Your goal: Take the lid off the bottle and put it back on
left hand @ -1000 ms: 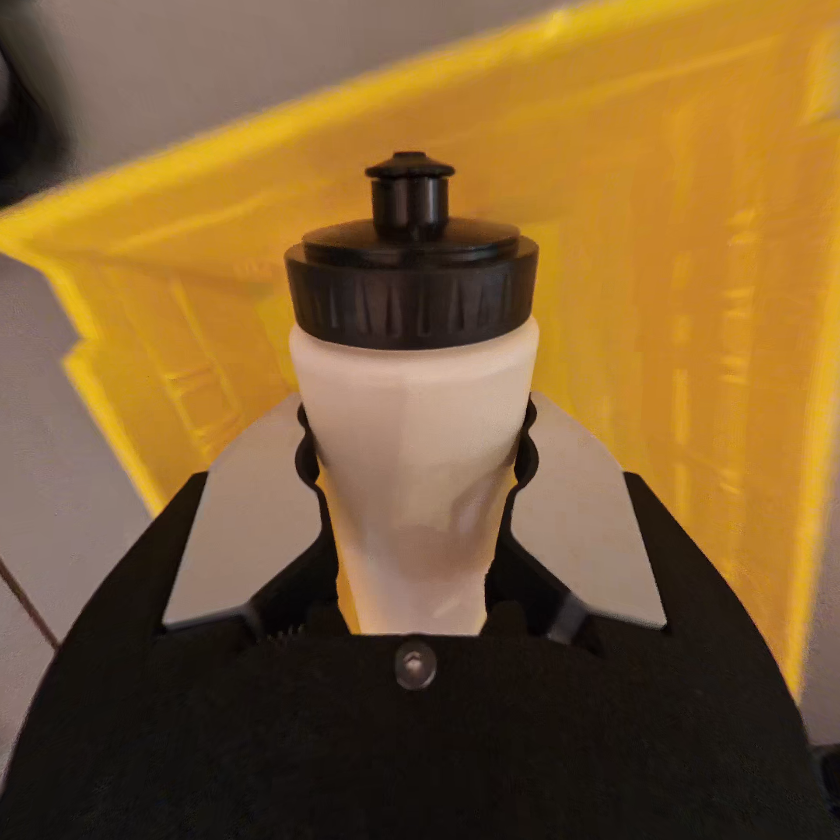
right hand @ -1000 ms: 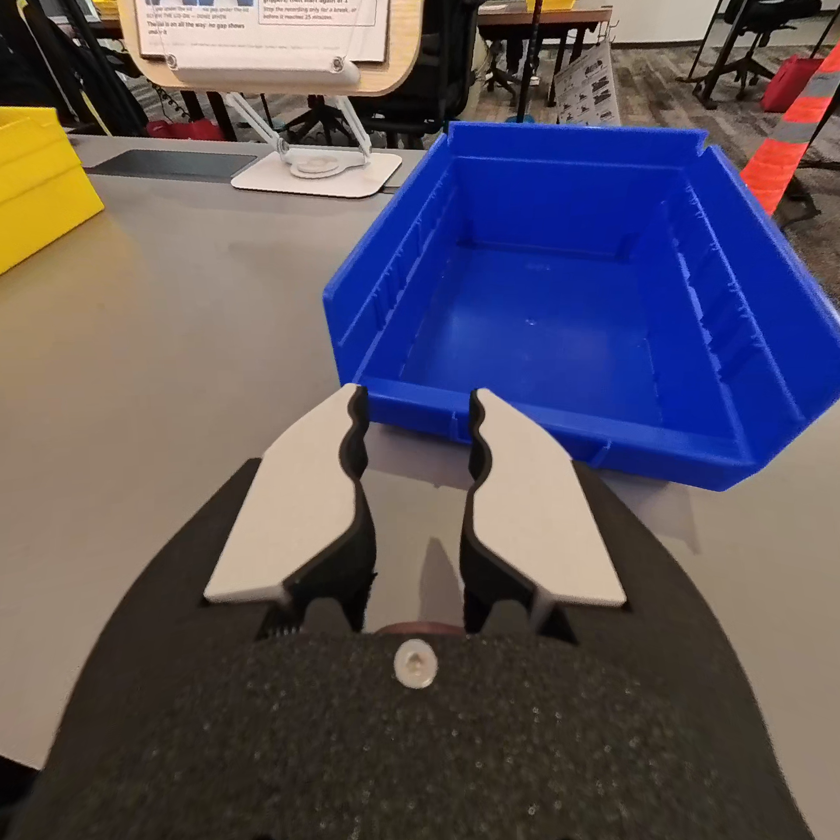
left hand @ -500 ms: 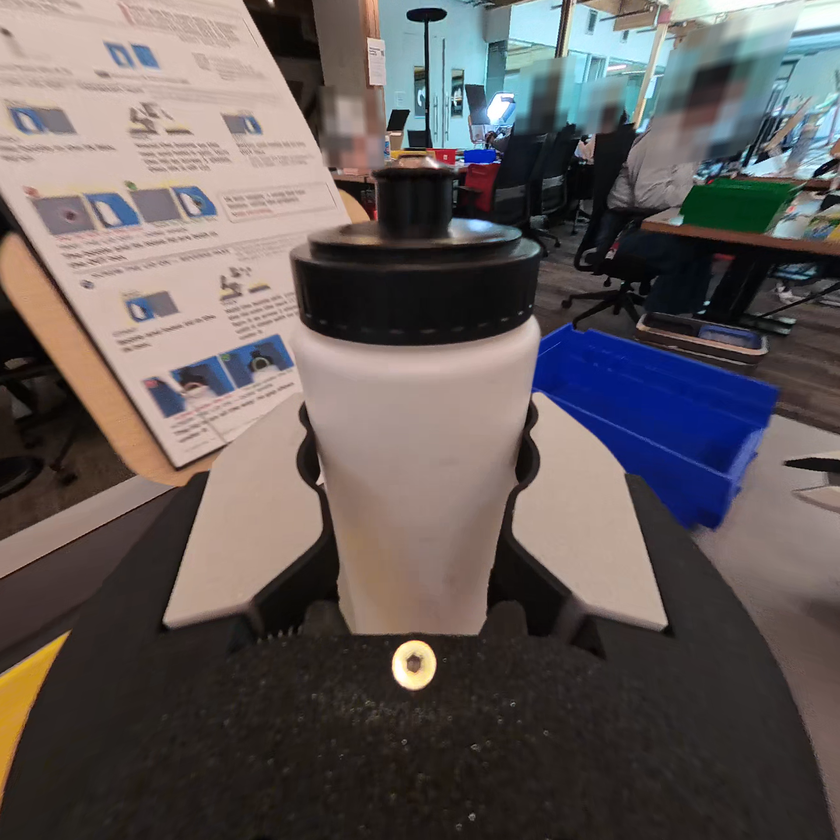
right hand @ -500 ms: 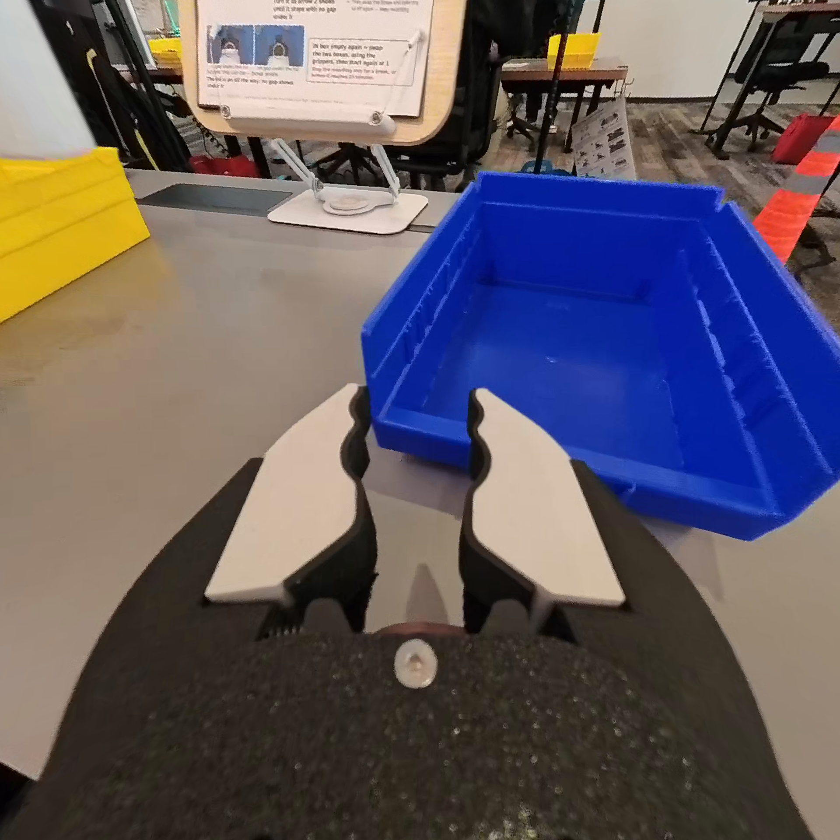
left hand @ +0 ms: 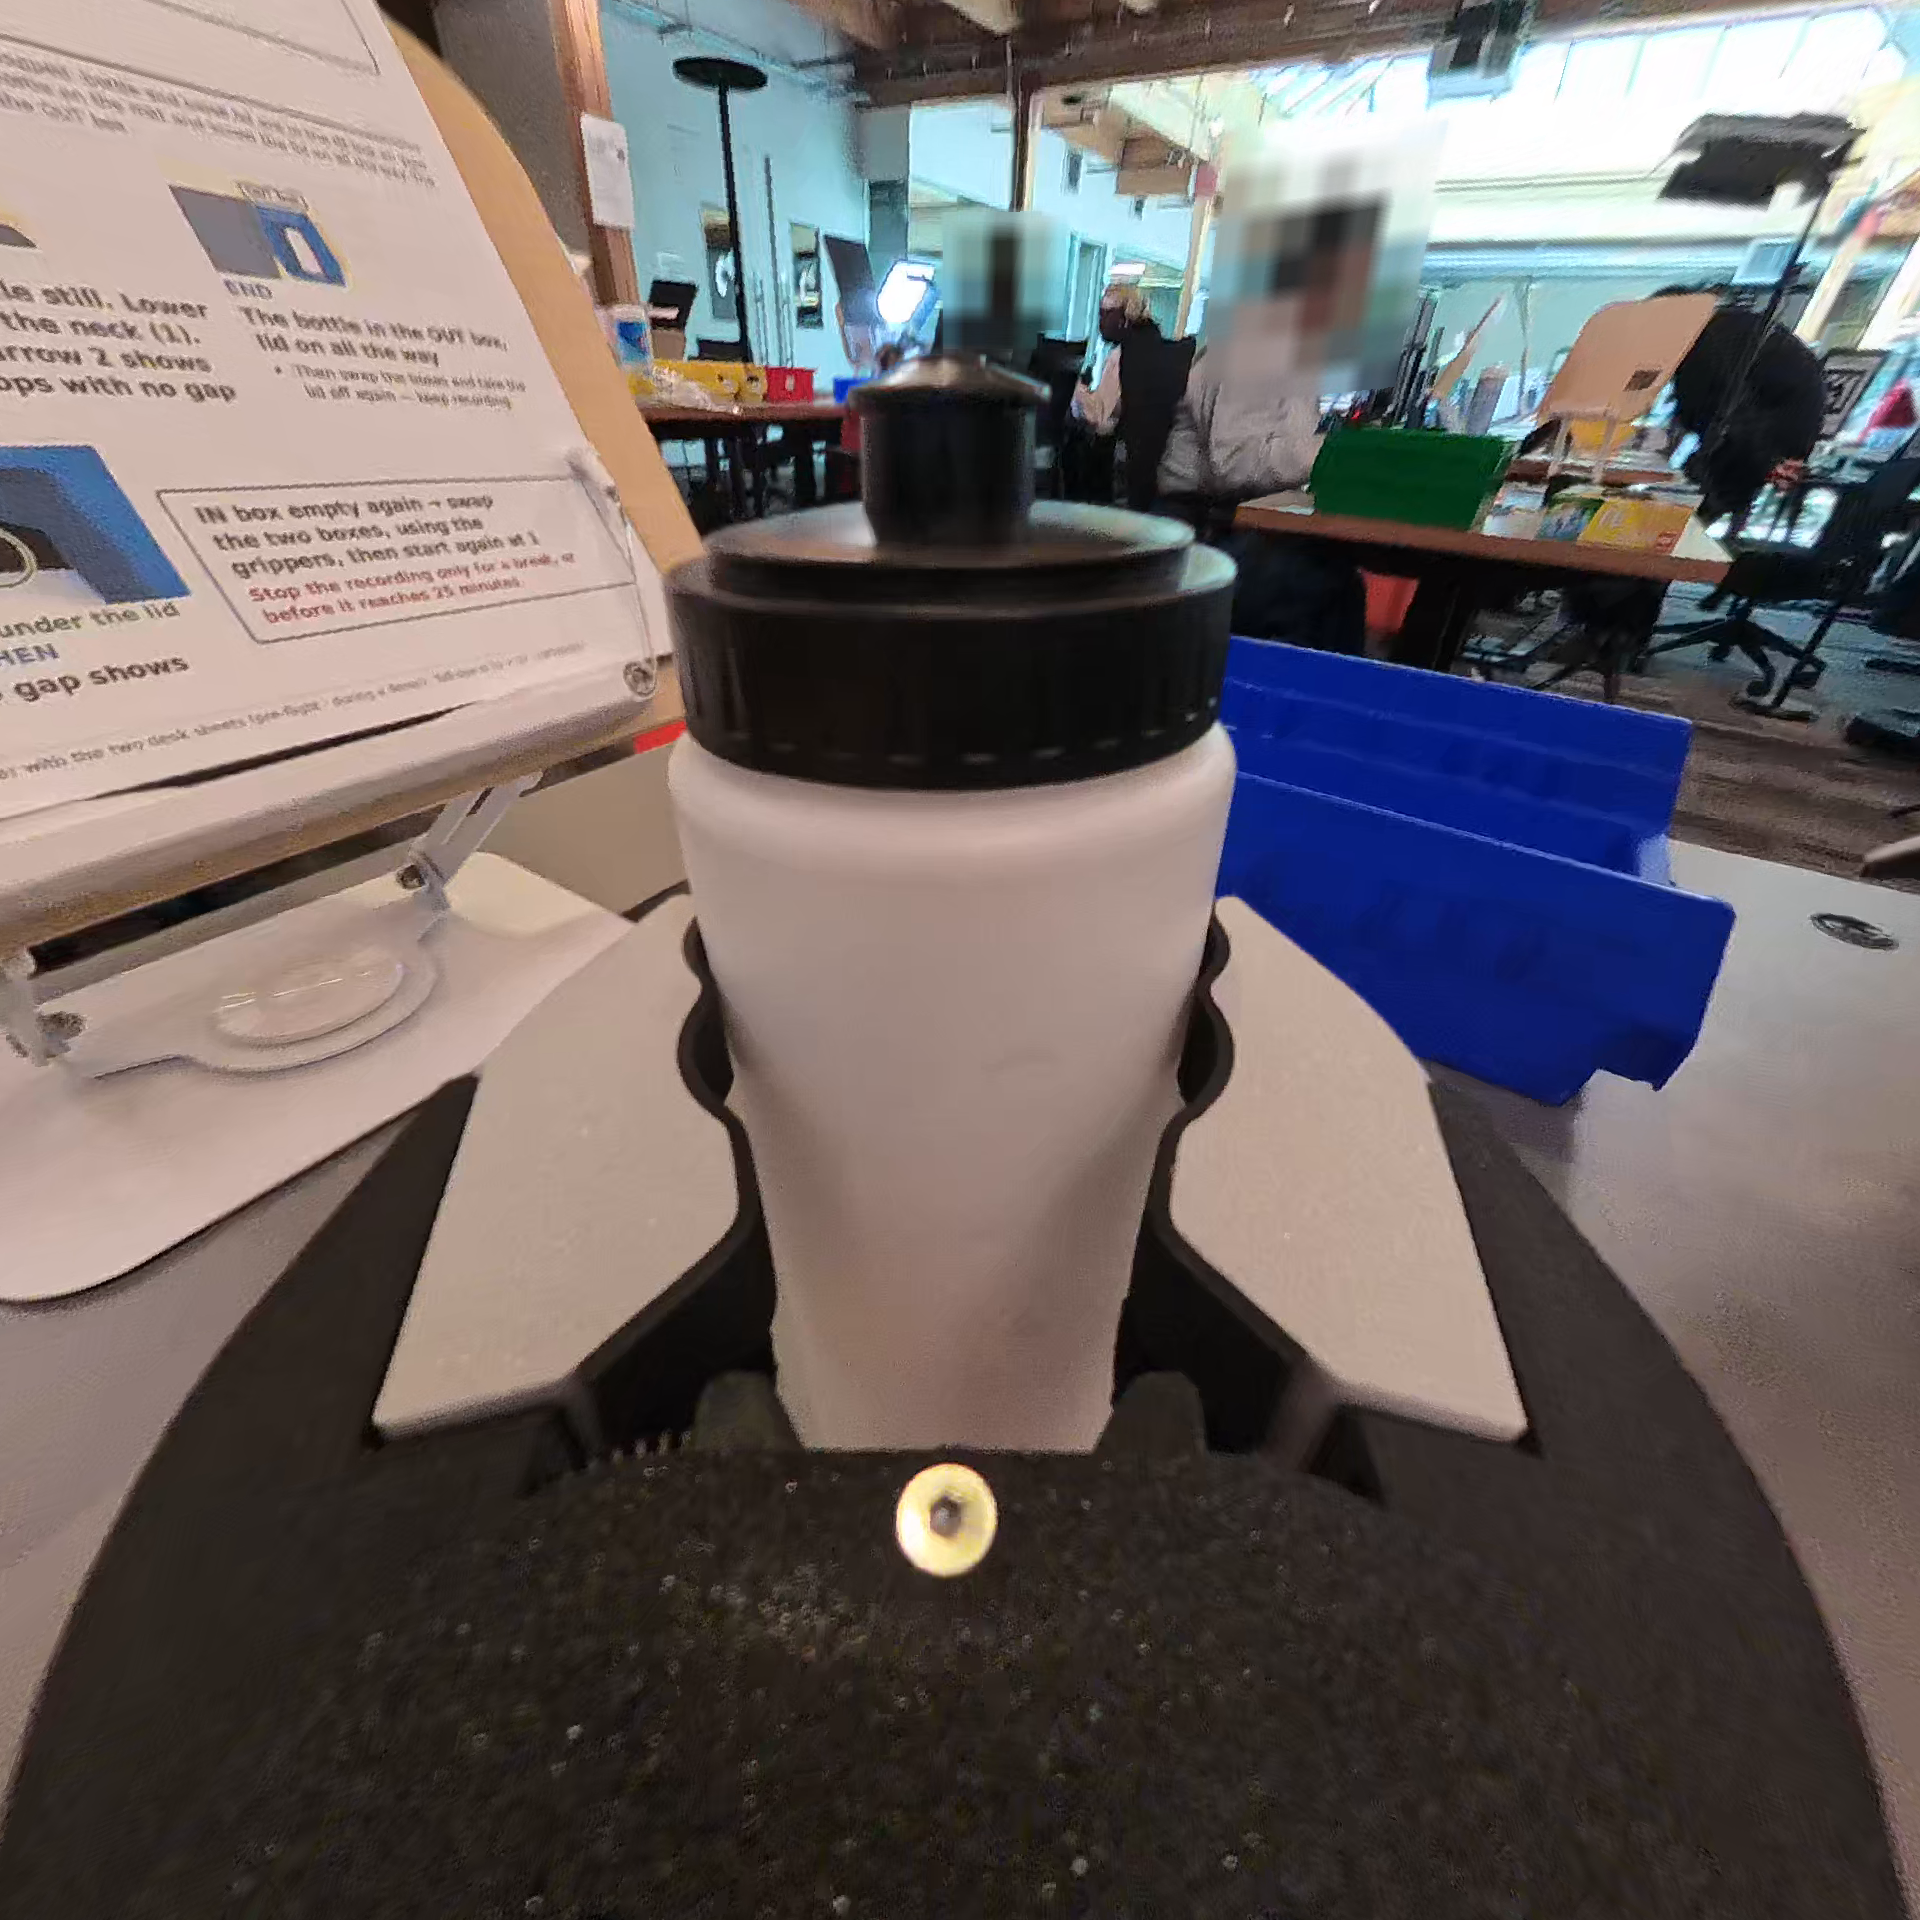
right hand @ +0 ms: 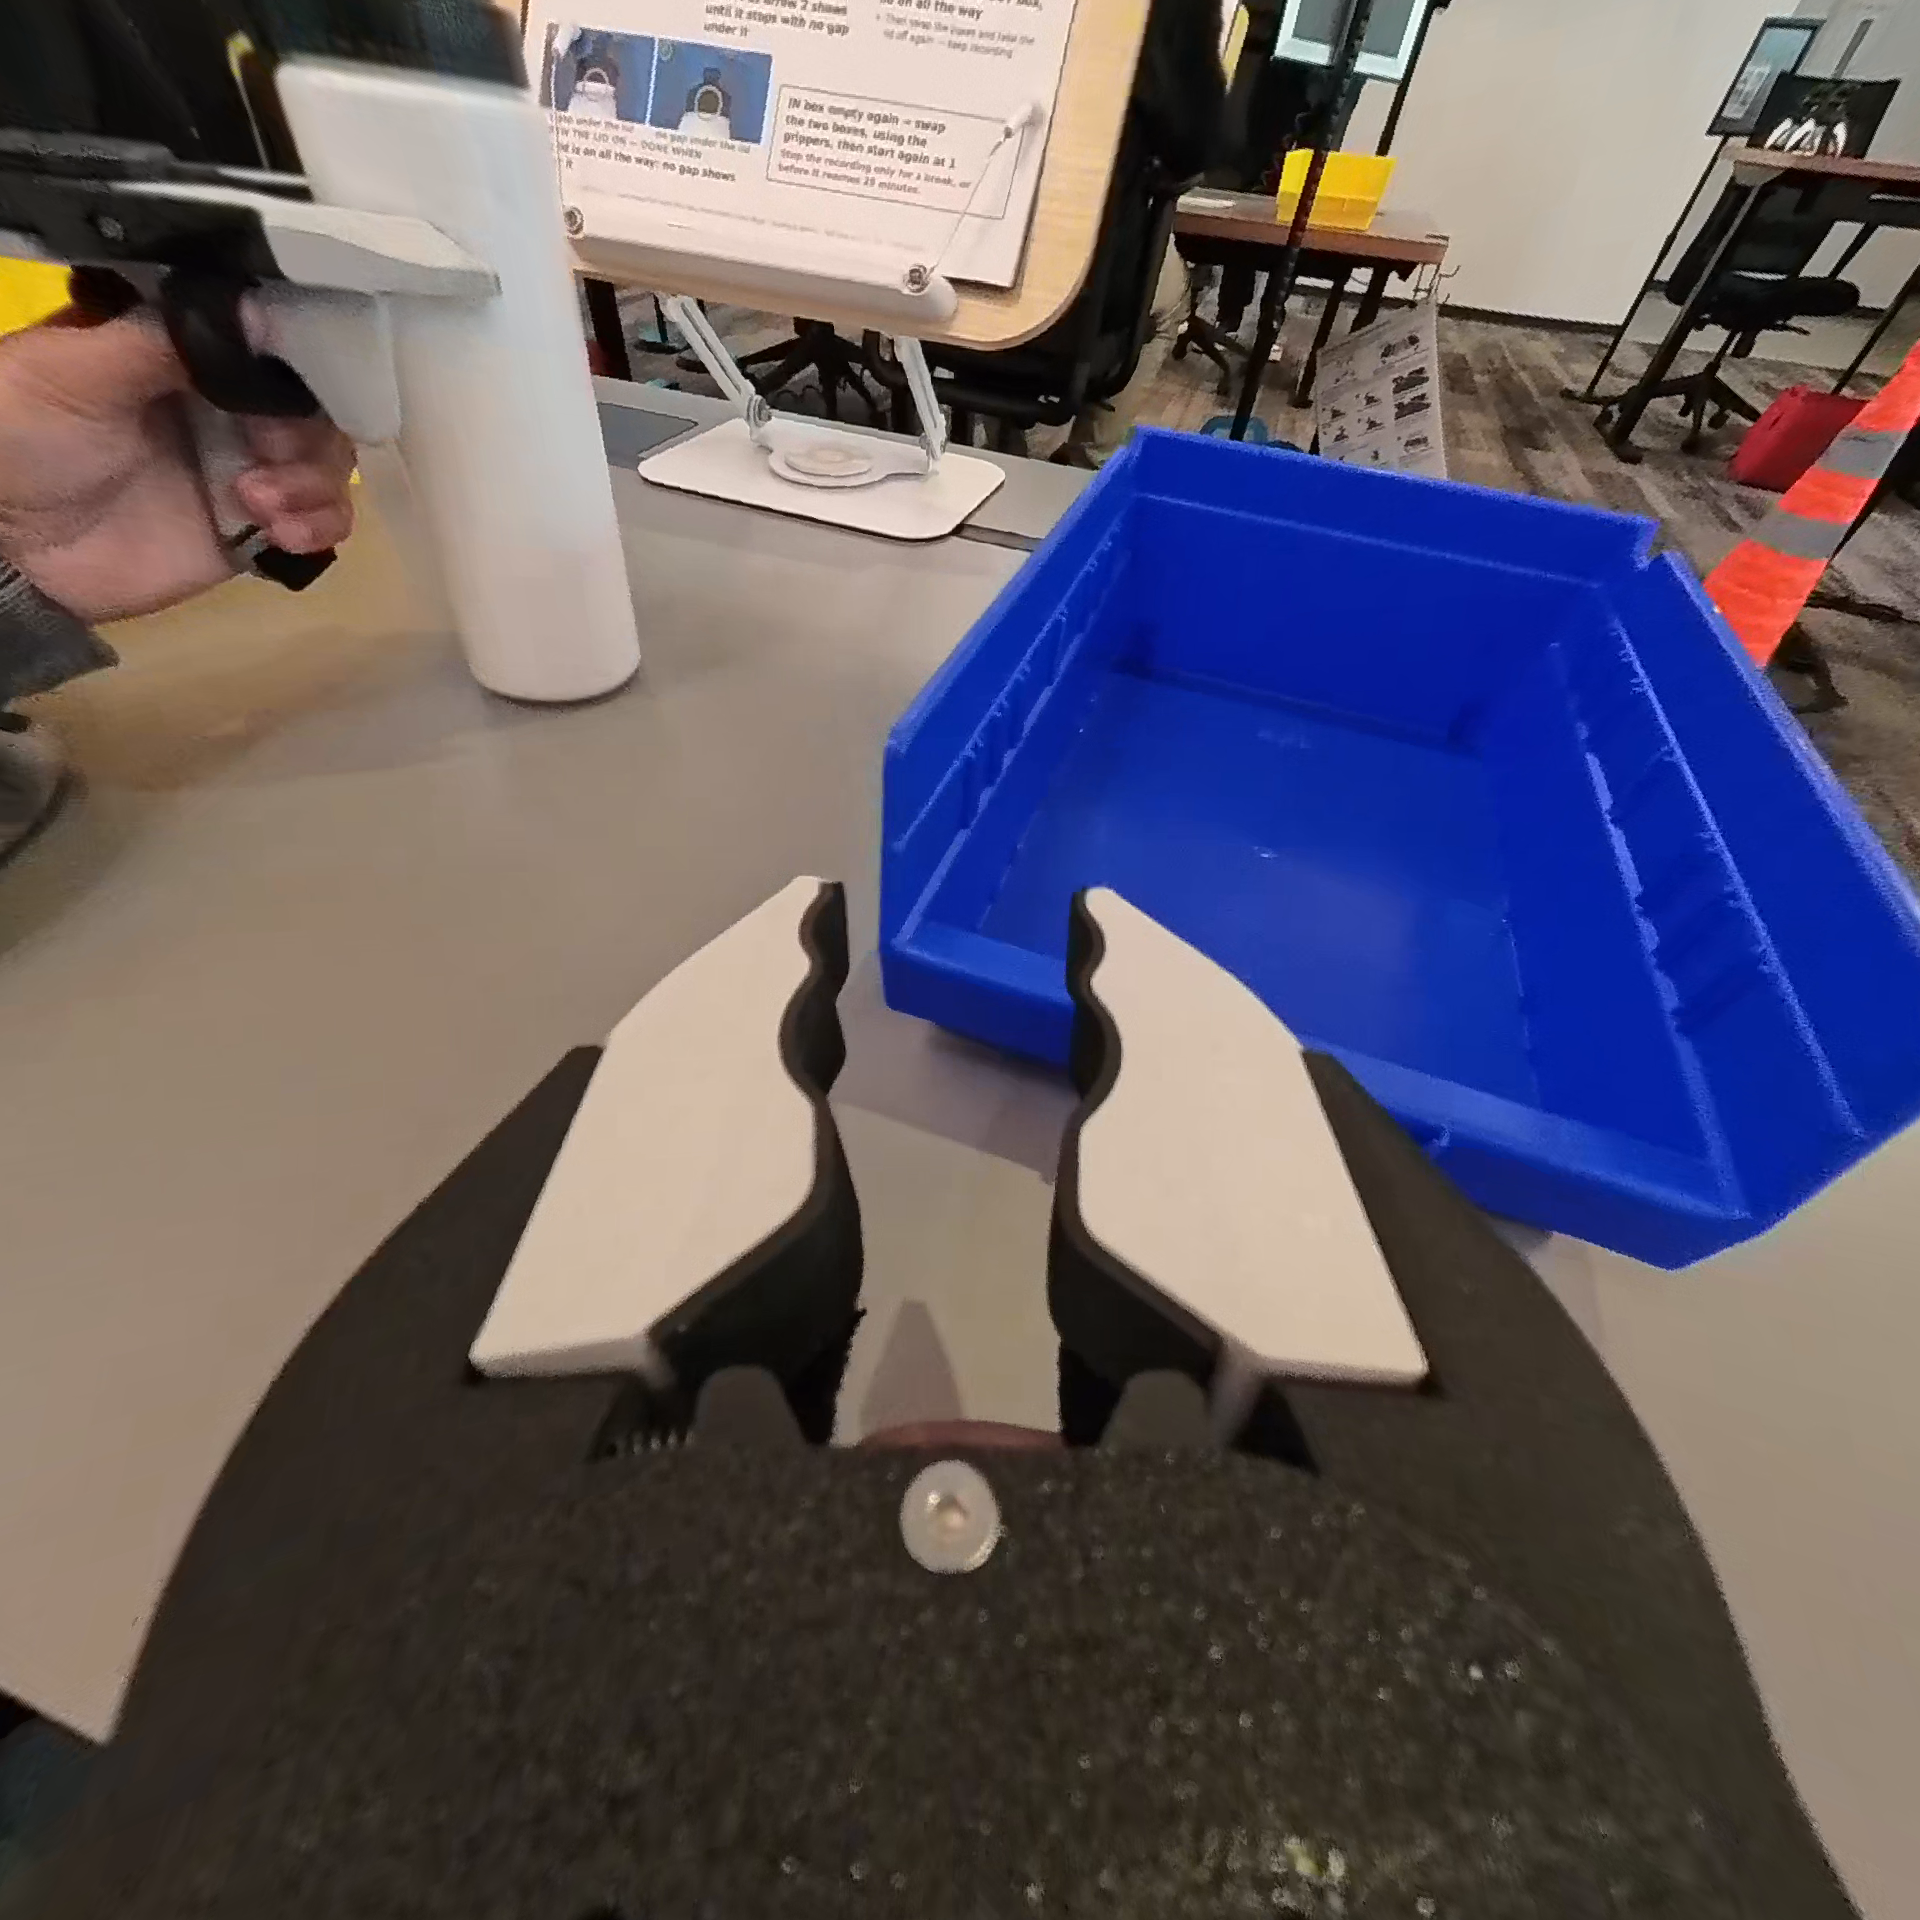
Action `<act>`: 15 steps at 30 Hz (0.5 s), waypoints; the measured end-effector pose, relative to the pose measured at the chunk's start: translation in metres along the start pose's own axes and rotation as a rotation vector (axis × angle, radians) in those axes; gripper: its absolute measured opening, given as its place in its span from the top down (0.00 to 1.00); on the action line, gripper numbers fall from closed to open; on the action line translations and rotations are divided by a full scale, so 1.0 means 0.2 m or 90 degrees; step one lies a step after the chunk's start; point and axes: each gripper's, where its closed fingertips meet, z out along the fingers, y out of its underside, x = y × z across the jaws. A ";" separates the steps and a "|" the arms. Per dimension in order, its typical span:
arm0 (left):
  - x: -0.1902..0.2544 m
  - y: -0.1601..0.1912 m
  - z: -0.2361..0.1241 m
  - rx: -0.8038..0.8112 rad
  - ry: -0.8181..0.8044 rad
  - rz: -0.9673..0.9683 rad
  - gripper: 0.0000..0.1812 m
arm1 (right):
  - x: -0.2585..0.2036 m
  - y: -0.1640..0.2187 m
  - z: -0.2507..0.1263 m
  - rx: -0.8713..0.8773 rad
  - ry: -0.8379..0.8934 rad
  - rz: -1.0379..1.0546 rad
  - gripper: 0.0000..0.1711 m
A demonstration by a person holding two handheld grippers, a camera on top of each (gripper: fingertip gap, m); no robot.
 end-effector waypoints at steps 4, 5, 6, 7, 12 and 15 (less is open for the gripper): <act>0.01 0.01 -0.01 -0.009 0.027 0.013 0.53 | -0.07 -0.09 0.04 0.009 -0.061 -0.006 0.75; 0.02 0.01 -0.01 -0.012 0.032 0.019 0.53 | -0.10 -0.13 0.05 0.001 -0.094 -0.013 0.75; 0.02 0.01 -0.01 -0.015 0.035 0.021 0.53 | -0.14 -0.19 0.07 -0.008 -0.125 -0.027 0.74; 0.02 0.01 -0.01 -0.018 0.034 0.021 0.53 | -0.19 -0.26 0.10 -0.023 -0.165 -0.050 0.68; 0.05 0.02 -0.01 -0.025 0.034 0.035 0.53 | -0.47 -0.67 0.39 -0.175 -0.294 -0.237 0.44; 0.05 0.02 -0.01 -0.013 0.034 0.038 0.53 | -0.66 -0.97 0.64 -0.204 -0.335 -0.325 0.48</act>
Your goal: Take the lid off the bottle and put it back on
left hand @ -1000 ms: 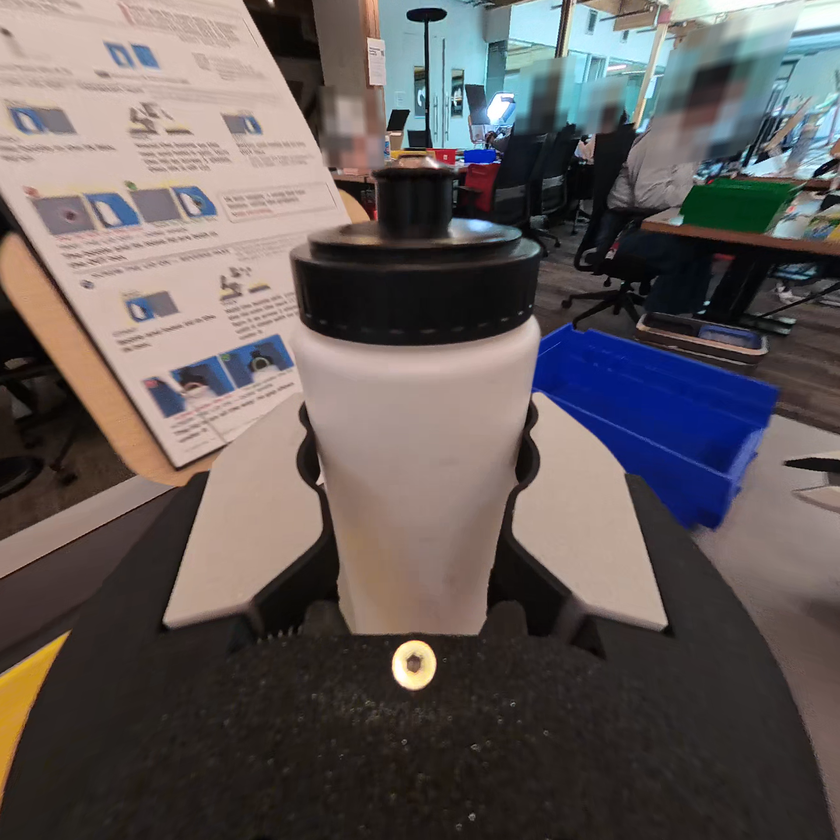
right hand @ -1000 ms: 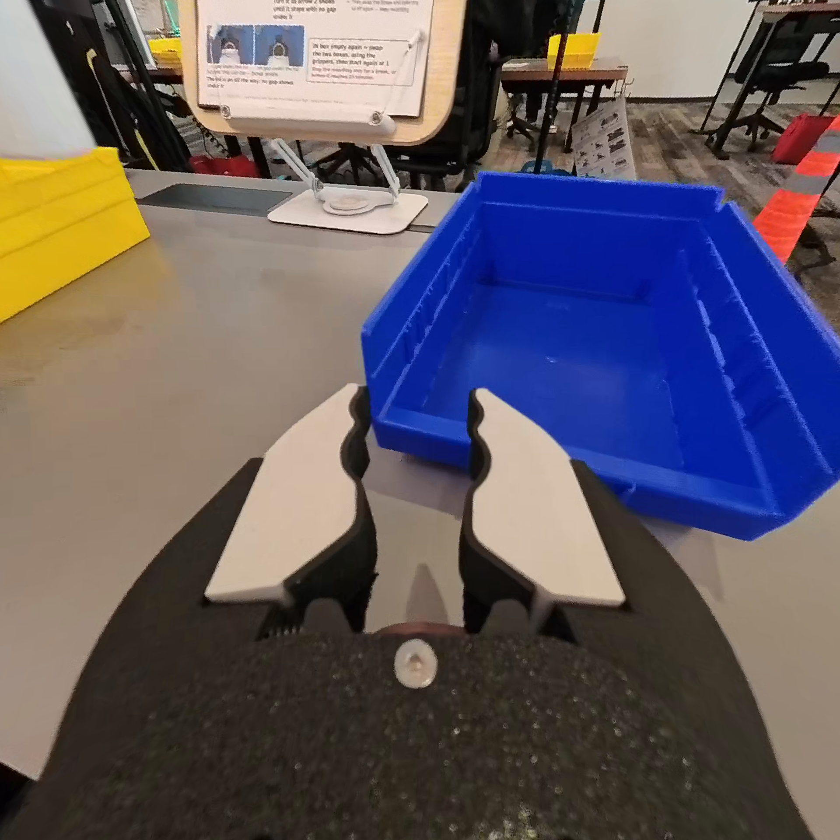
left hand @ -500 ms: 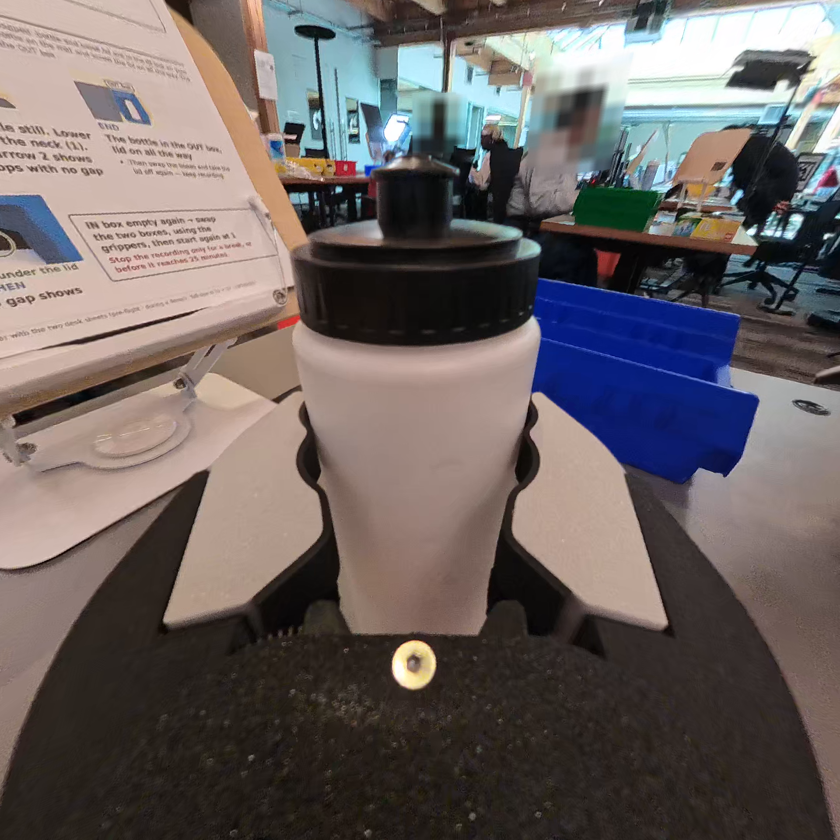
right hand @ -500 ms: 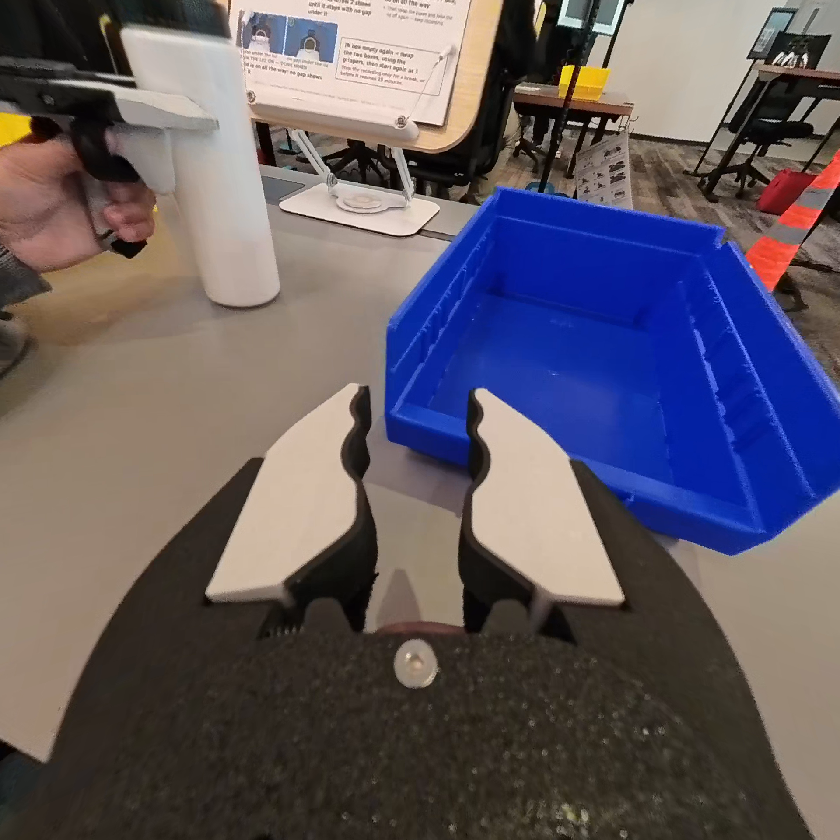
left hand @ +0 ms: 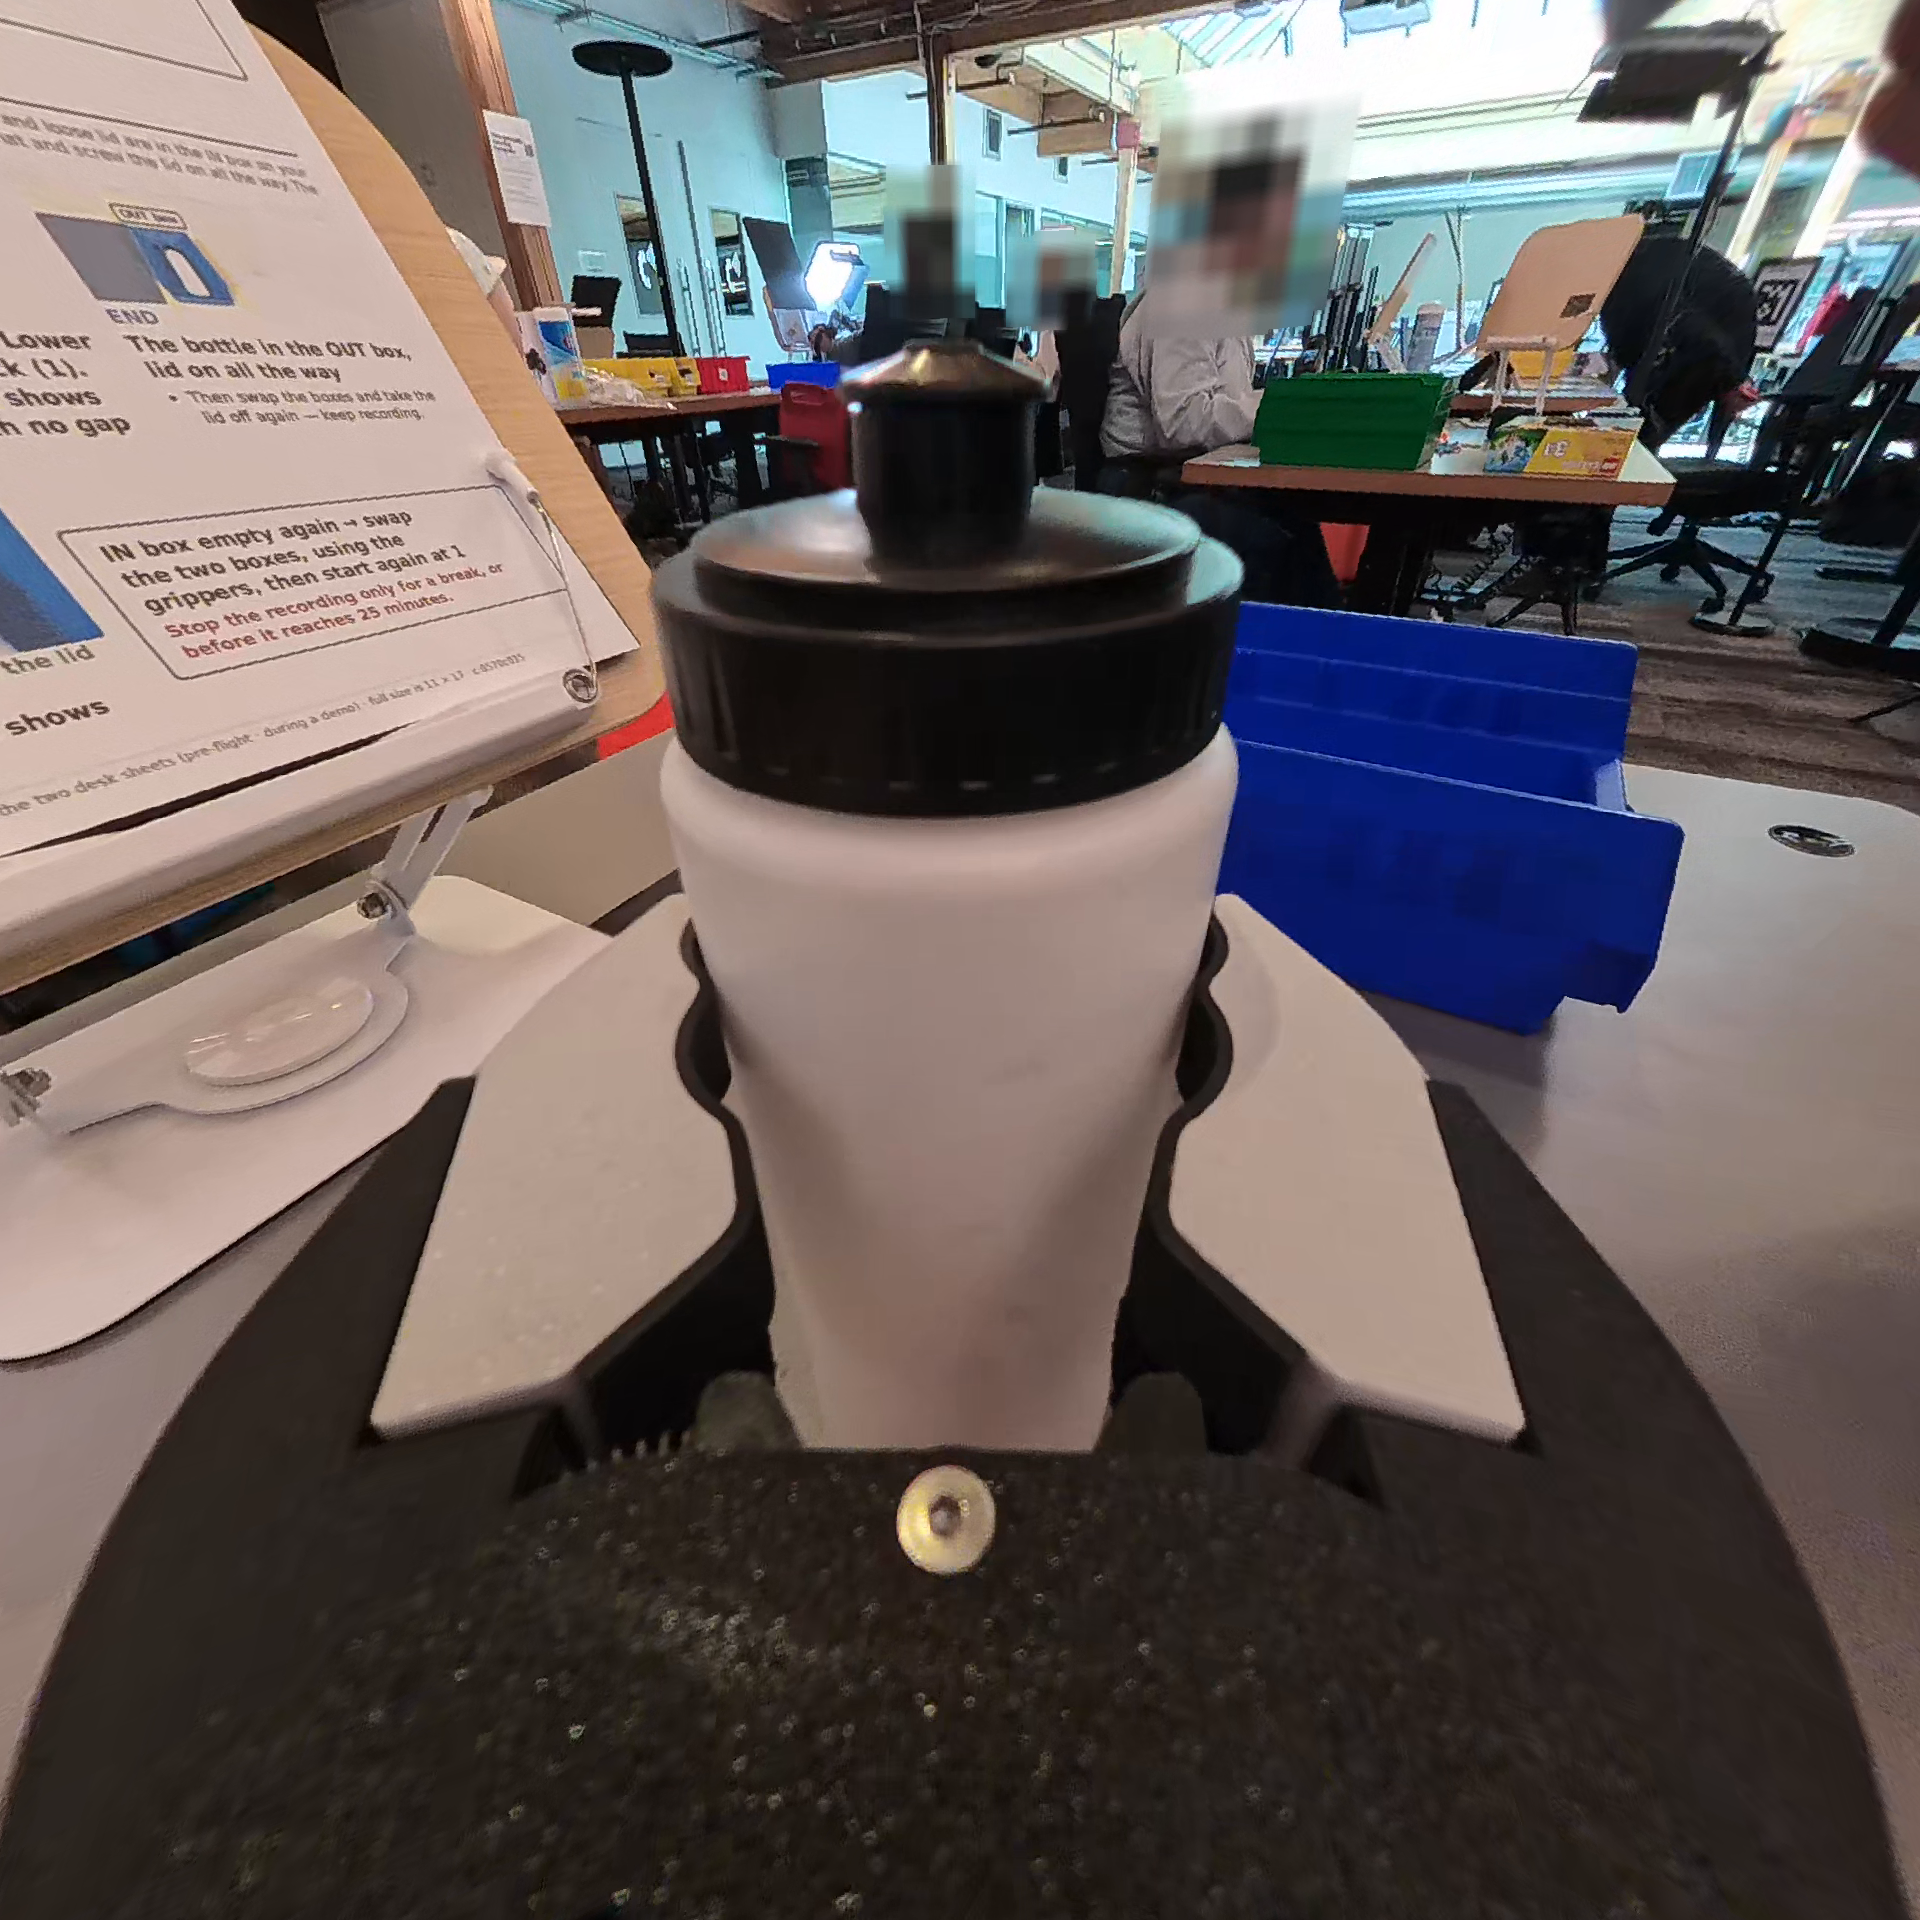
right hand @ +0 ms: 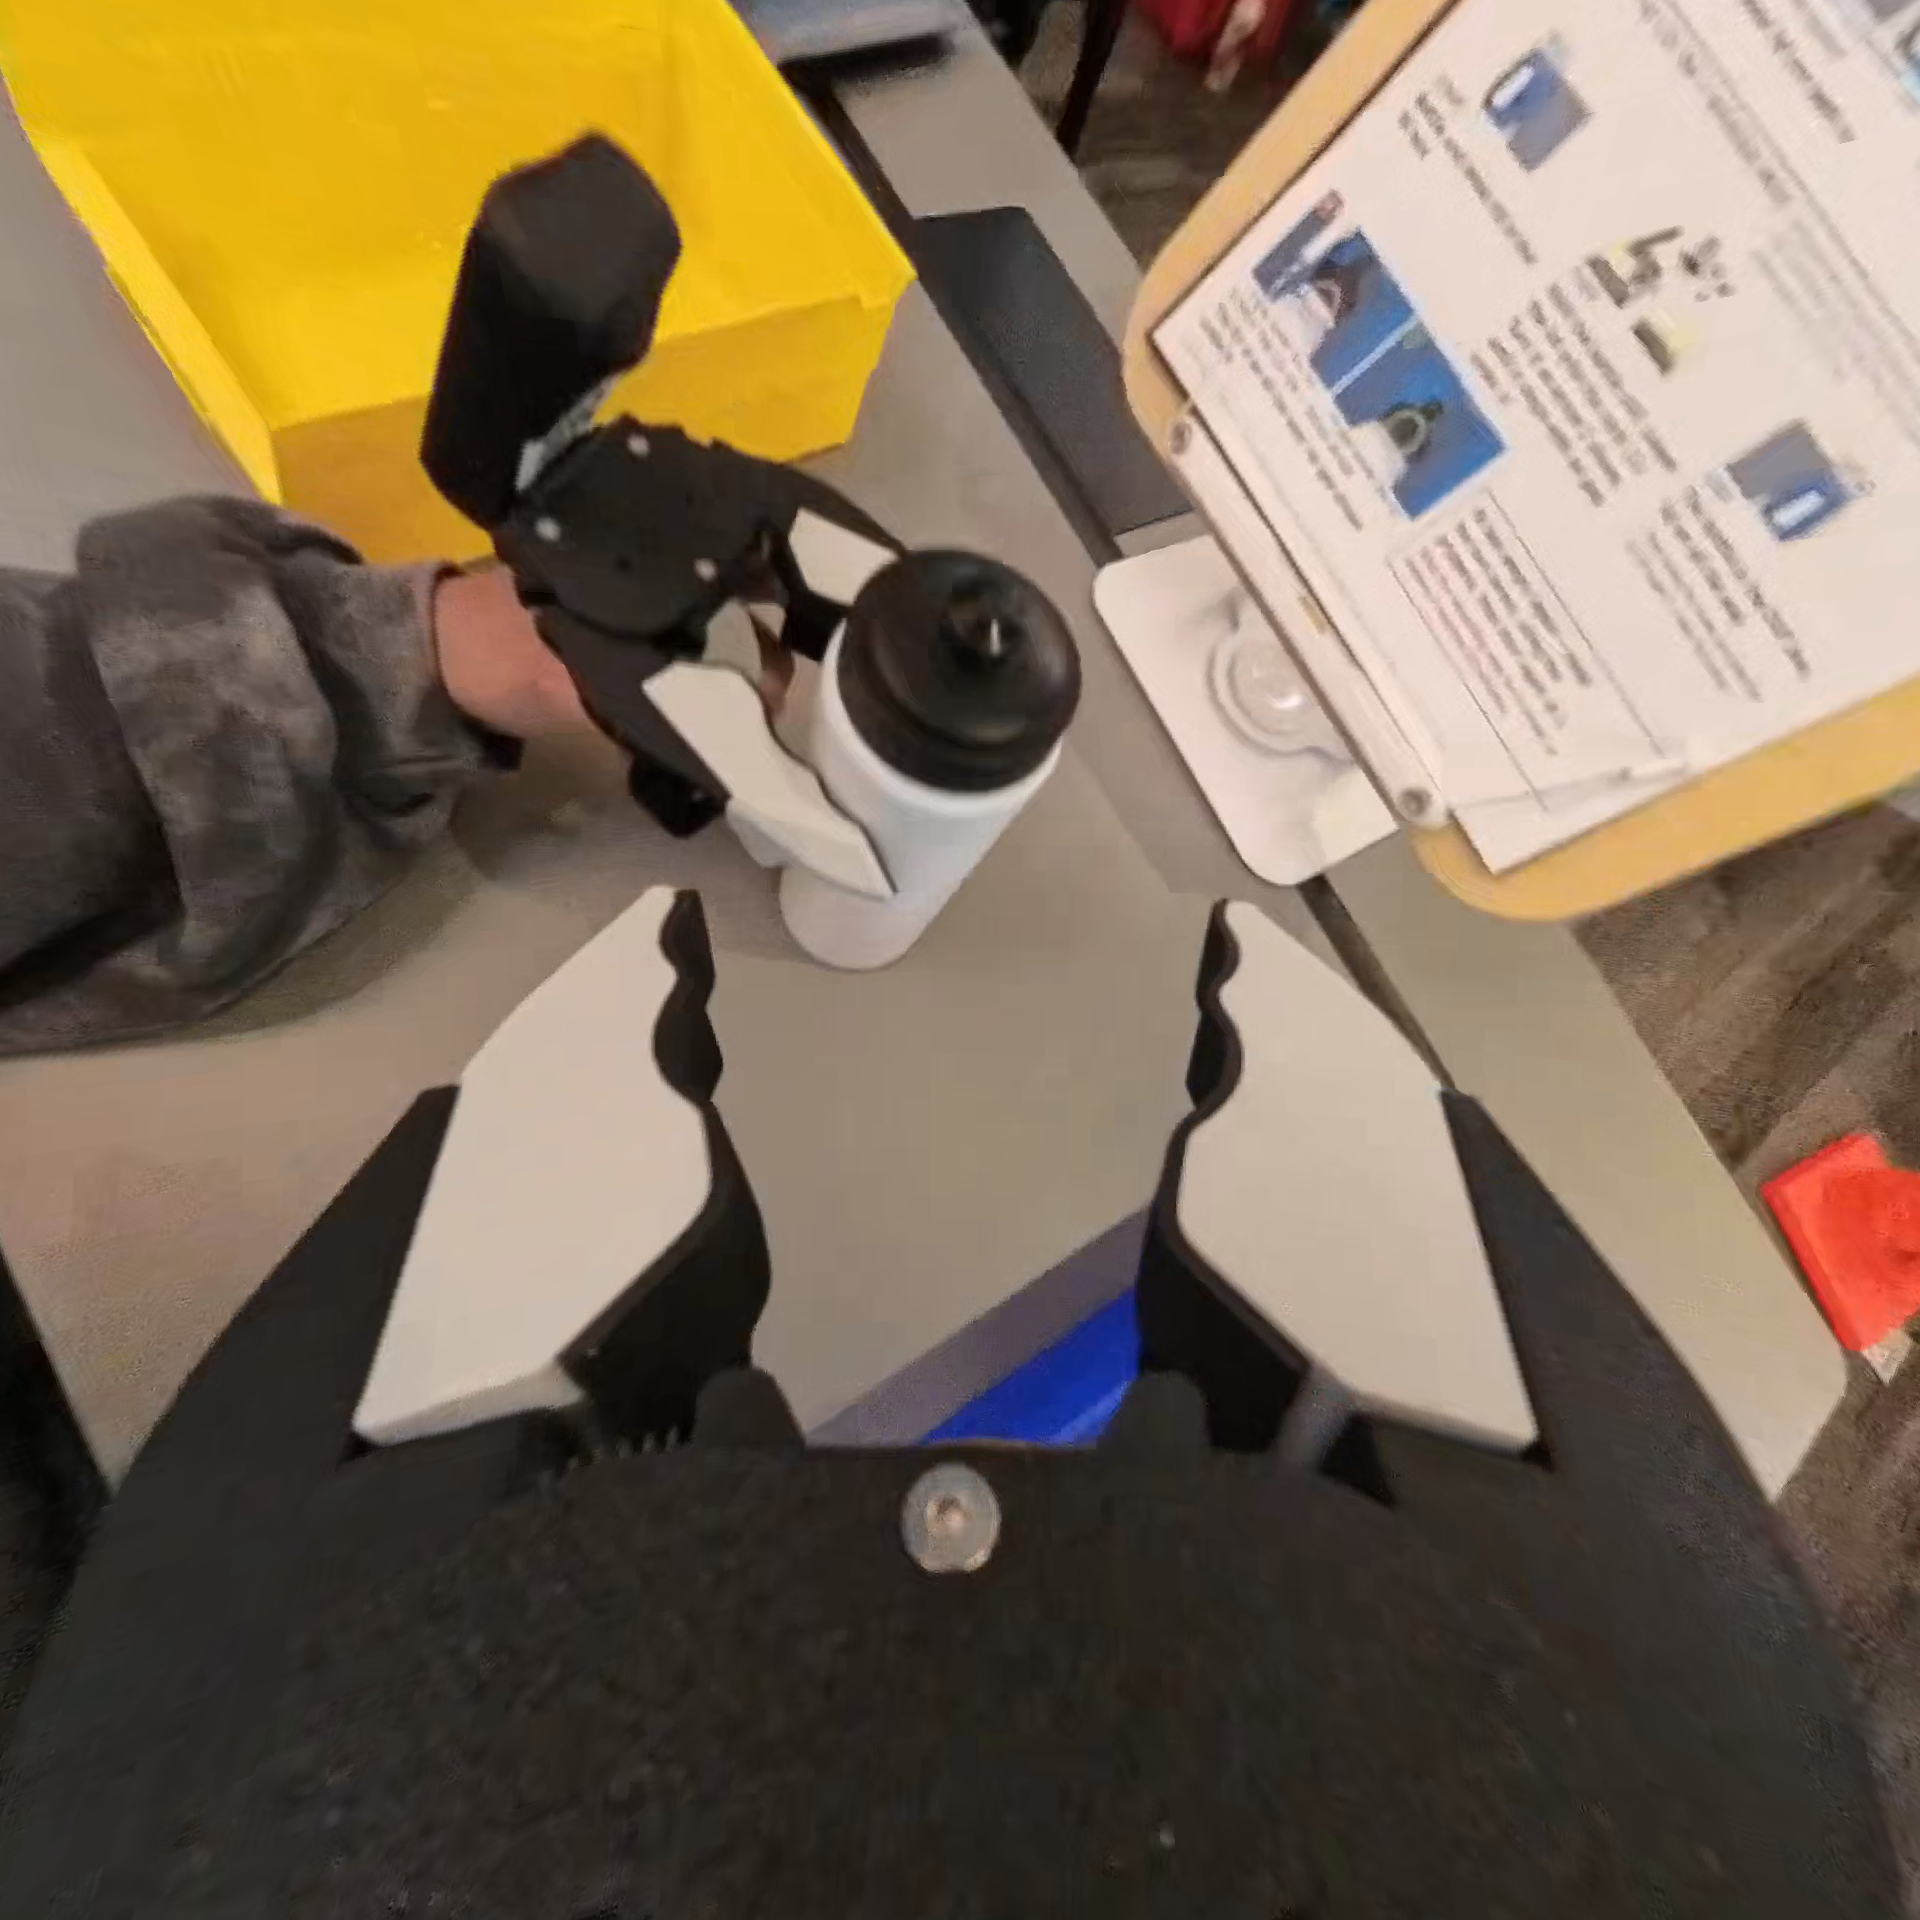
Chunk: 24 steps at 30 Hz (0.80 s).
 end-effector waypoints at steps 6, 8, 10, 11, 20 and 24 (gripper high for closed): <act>0.00 0.00 0.00 0.005 -0.001 -0.001 0.53 | 0.10 -0.19 0.37 -0.240 -0.127 -0.039 0.50; 0.00 0.00 0.00 0.006 -0.001 -0.002 0.53 | 0.08 -0.14 0.43 -0.312 -0.160 -0.033 0.49; -0.01 0.00 0.00 0.006 -0.002 -0.004 0.53 | 0.10 -0.09 0.48 -0.372 -0.142 -0.047 0.49; -0.01 0.00 0.00 0.008 -0.003 -0.009 0.53 | 0.09 -0.09 0.49 -0.380 -0.145 -0.036 0.48; -0.02 0.00 0.00 0.006 -0.006 -0.007 0.53 | 0.02 -0.09 0.51 -0.404 -0.178 0.020 0.52; -0.02 0.00 -0.01 0.006 0.000 -0.012 0.53 | 0.00 -0.06 0.54 -0.419 -0.171 0.016 0.59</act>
